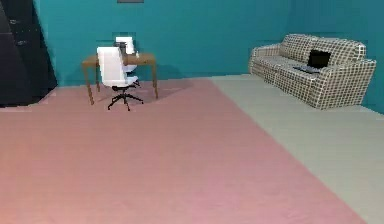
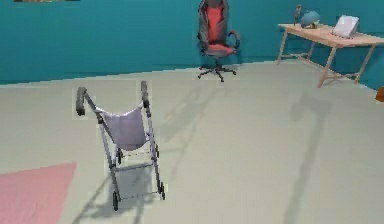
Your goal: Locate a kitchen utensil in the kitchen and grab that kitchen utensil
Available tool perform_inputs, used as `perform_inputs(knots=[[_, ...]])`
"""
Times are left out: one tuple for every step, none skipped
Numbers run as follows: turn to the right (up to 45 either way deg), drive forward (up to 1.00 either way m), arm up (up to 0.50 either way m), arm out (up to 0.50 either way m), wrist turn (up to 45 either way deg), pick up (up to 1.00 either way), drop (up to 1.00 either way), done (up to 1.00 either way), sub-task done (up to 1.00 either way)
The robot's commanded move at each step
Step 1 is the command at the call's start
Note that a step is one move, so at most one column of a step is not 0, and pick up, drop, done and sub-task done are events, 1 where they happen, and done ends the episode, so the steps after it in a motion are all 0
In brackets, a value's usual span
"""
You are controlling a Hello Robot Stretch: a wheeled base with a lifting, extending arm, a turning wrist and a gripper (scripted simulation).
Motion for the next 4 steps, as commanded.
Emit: perform_inputs(knots=[[0.0, 1.0, 0.0, 0.0, 0.0, 0.0, 0.0, 0.0, 0.0], [0.0, 1.0, 0.0, 0.0, 0.0, 0.0, 0.0, 0.0, 0.0], [0.0, 1.0, 0.0, 0.0, 0.0, 0.0, 0.0, 0.0, 0.0], [3.0, 0.0, 0.0, 0.0, 0.0, 0.0, 0.0, 0.0, 0.0]])
